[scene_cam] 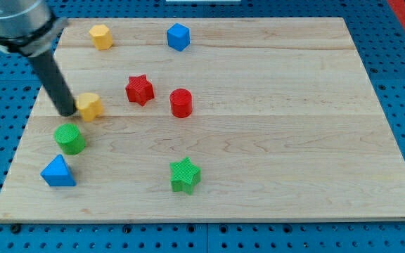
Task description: Push the green circle to the bottom right of the yellow heart
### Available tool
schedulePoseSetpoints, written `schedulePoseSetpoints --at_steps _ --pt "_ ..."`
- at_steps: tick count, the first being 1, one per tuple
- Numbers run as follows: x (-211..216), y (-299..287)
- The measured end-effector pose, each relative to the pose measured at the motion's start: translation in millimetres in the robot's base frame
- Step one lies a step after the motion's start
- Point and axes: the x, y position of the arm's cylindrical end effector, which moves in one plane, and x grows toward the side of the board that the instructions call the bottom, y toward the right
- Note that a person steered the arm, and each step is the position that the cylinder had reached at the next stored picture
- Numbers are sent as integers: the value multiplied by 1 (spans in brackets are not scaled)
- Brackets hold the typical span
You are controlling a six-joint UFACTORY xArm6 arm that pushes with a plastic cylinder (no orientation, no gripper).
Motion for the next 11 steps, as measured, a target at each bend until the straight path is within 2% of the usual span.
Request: schedulePoseSetpoints --at_steps 1,3,5,6,7,8,9,10,11 --pt "0 47" --pt "2 -41" --pt "72 -44" --pt "69 16" --pt "48 88" --pt "32 136" --pt "27 156" --pt "29 161" --pt "59 241"
